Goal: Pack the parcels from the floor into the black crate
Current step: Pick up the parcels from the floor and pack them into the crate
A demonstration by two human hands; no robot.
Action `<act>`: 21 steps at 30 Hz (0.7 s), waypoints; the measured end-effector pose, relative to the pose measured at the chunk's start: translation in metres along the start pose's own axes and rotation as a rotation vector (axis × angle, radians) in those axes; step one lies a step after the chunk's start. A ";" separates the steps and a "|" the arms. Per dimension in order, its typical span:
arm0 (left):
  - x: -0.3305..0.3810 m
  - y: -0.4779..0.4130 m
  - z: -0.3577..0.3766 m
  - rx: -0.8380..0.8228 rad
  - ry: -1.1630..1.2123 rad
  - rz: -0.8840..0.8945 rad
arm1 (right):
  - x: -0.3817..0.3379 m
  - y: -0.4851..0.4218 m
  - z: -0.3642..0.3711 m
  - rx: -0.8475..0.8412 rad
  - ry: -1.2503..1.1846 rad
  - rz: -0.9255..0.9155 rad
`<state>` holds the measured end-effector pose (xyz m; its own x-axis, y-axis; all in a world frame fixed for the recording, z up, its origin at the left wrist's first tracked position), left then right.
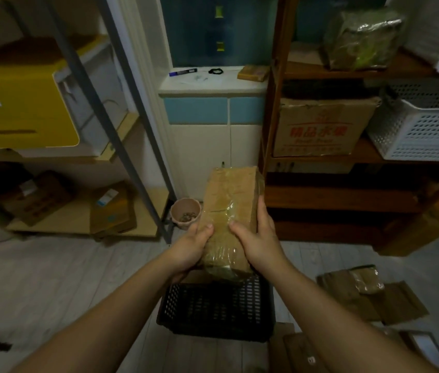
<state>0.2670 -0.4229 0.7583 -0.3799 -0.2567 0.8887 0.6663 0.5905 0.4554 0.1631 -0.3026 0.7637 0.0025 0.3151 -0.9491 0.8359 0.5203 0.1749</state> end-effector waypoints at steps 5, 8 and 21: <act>0.001 -0.055 -0.014 -0.087 -0.061 -0.030 | 0.009 -0.014 0.015 0.024 0.002 0.054; -0.012 -0.083 -0.020 -0.184 -0.041 -0.081 | 0.019 -0.021 0.032 0.079 -0.055 0.111; -0.180 -0.241 -0.020 -0.383 -0.127 -0.099 | 0.190 -0.102 0.103 0.110 0.293 0.114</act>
<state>0.1880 -0.5346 0.4896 -0.5142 -0.1874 0.8370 0.8042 0.2339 0.5464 0.1343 -0.3776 0.5389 -0.0455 0.5897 -0.8064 0.8937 0.3848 0.2309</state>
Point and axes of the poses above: each hand's wrist, its own y-axis away from the middle knuckle, its own z-axis out of the palm, x = y × z, the point moved 1 cm from there along -y, towards the middle knuckle, and after that the axes turned 9 degrees about x, right-handed, at the moved point
